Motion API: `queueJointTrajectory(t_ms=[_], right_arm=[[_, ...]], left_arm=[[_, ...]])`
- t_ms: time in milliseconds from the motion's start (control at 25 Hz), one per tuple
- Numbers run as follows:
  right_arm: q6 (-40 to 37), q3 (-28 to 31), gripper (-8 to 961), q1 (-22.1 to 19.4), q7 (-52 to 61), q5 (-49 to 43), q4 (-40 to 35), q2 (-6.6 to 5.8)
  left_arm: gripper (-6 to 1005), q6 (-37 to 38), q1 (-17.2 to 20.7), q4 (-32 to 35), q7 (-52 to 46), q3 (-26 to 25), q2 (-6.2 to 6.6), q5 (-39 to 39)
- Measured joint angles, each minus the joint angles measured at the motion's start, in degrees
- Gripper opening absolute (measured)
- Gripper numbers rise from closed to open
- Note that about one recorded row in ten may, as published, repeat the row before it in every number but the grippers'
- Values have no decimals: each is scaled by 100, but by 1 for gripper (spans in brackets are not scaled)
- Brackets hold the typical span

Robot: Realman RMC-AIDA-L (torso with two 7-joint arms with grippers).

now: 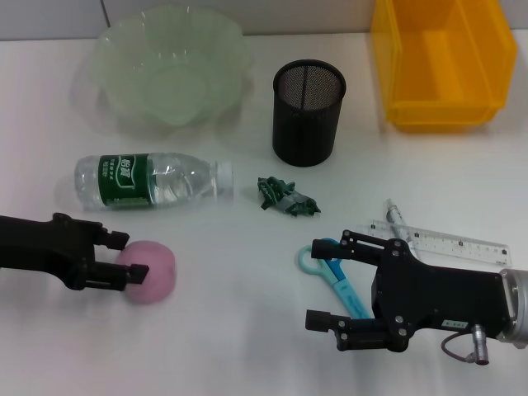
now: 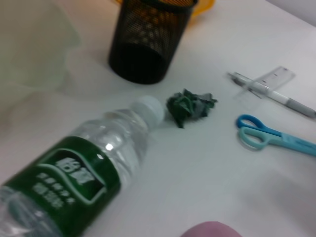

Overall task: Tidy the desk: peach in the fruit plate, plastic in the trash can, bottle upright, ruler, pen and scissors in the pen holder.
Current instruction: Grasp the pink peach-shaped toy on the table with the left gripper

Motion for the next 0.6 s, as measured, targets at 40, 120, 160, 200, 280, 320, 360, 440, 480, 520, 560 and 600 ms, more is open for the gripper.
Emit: queueJointTrajectory(t_ms=[40,120,160,200,280,320,360,440,480,520,560,600], right_arm=[[5,0,839,1,0,0,1,0],[11,0,839,1,-5,0,2,0],[16,1,839,1,-7,0,3,2],[20,2,839,1,-11,0,3,4],[24,5,838,2,-14,4,3,5],[25,6,838,10,-14,11,3,6],[25,6,838,10,-14,11,3,6],[25,8,838,18,-11,14,3,7],[25,8,838,20,-10,15,3,8],[25,9,838,21,-7,15,3,9],[25,9,838,21,-4,15,3,9],[27,9,838,21,2,20,3,9]], left_arm=[[563,-4,-31,-60,0,39,5,20],[559,-38,-69,-141,6,58,4,50],[556,-70,-97,-191,10,60,1,69],[554,-96,-120,-242,15,61,1,84],[550,-155,-157,-331,18,63,0,104],[548,-199,-173,-358,23,63,1,107],[545,-199,-173,-358,23,63,1,107],[541,-256,-176,-368,33,63,1,112],[539,-305,-176,-373,35,63,2,116],[536,-387,-170,-375,38,63,1,118],[534,-387,-170,-375,38,63,1,118],[532,-427,-159,-375,47,63,-1,114]])
